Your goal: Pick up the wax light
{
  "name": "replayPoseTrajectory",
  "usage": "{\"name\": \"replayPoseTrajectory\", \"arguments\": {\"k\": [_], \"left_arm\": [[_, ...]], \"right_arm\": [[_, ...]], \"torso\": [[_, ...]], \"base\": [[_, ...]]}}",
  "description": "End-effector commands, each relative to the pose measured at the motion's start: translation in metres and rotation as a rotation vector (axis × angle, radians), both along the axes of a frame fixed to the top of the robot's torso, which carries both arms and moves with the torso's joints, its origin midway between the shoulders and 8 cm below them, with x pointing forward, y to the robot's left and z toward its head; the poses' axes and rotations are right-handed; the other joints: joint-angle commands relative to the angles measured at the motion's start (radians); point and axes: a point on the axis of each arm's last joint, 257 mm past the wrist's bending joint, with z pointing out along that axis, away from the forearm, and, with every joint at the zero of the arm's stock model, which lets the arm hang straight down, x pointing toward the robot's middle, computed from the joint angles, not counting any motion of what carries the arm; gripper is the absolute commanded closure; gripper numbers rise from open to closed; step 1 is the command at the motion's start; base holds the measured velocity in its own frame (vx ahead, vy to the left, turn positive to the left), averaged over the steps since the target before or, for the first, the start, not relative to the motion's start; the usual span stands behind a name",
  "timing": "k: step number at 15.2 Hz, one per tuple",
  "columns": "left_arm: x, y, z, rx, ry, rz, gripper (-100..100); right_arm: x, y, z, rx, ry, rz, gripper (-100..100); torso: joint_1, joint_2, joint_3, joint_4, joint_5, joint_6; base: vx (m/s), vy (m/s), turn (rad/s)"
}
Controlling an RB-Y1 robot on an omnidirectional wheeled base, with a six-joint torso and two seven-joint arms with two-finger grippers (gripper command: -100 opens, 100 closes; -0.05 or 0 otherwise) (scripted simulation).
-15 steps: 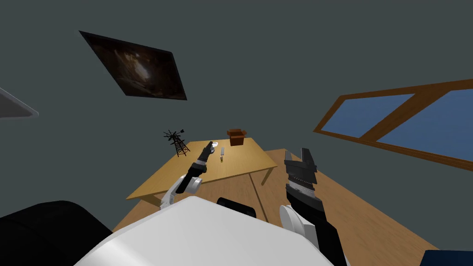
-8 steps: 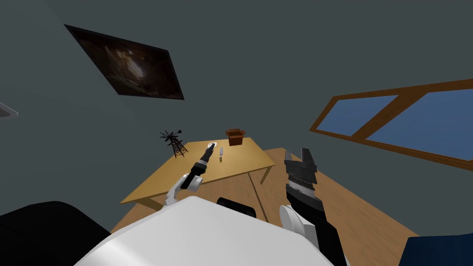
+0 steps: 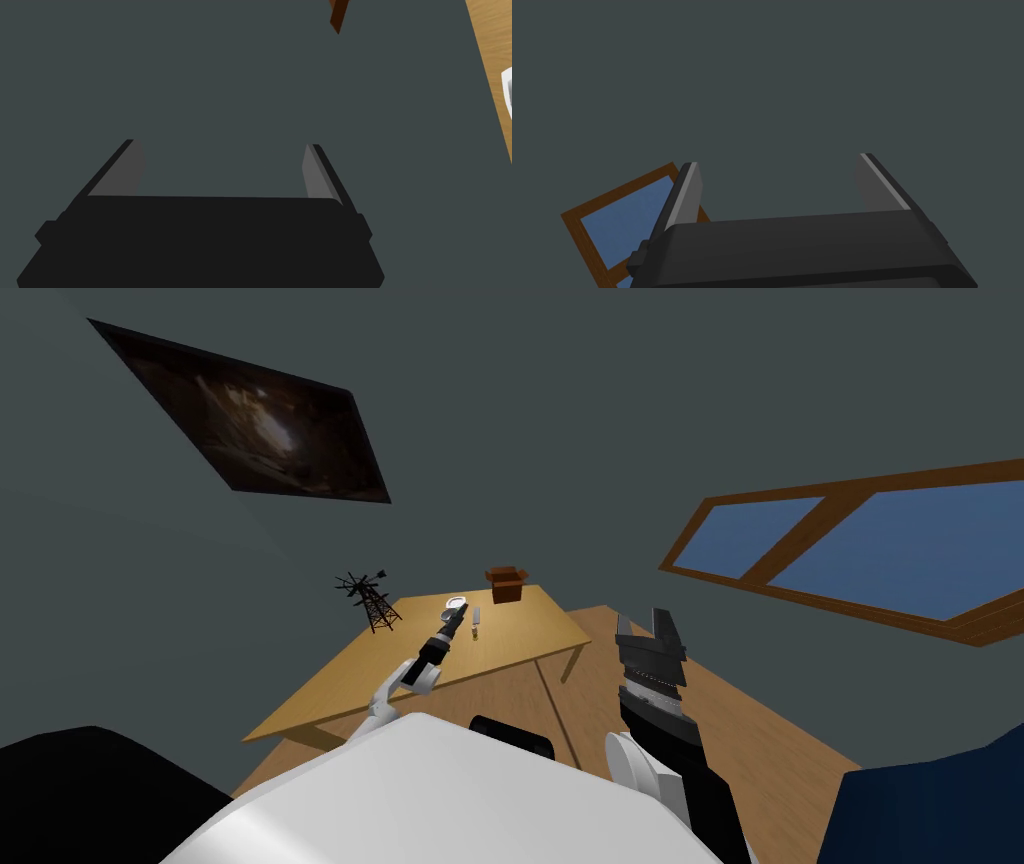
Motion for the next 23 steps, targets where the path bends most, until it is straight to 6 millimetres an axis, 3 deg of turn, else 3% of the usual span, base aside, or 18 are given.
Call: {"name": "replayPoseTrajectory", "arguments": {"k": [1, 9, 11, 14, 23], "left_arm": [[0.009, 0.005, -0.015, 0.02, 0.039, 0.011, -100], [0.027, 0.025, -0.071, 0.068, 0.175, 0.052, -100], [0.026, 0.026, -0.075, 0.067, 0.184, 0.055, -100], [0.038, 0.034, -0.095, 0.098, 0.241, 0.073, -100], [0.045, 0.052, -0.146, 0.135, 0.375, 0.111, -100]], "right_arm": [[0.0, 0.0, 0.0, 0.0, 0.0, 0.0, 0], [0.0, 0.0, 0.0, 0.0, 0.0, 0.0, 0], [0.0, 0.0, 0.0, 0.0, 0.0, 0.0, 0], [0.0, 0.0, 0.0, 0.0, 0.0, 0.0, 0], [0.0, 0.0, 0.0, 0.0, 0.0, 0.0, 0]], "torso": [[0.0, 0.0, 0.0, 0.0, 0.0, 0.0], [0.0, 0.0, 0.0, 0.0, 0.0, 0.0], [0.0, 0.0, 0.0, 0.0, 0.0, 0.0], [0.0, 0.0, 0.0, 0.0, 0.0, 0.0], [0.0, 0.0, 0.0, 0.0, 0.0, 0.0]], "base": [[-0.008, 0.0, -0.057], [-0.008, 0.002, -0.068], [-0.003, 0.002, -0.013], [-0.007, 0.001, -0.073], [-0.006, 0.003, -0.049]]}}
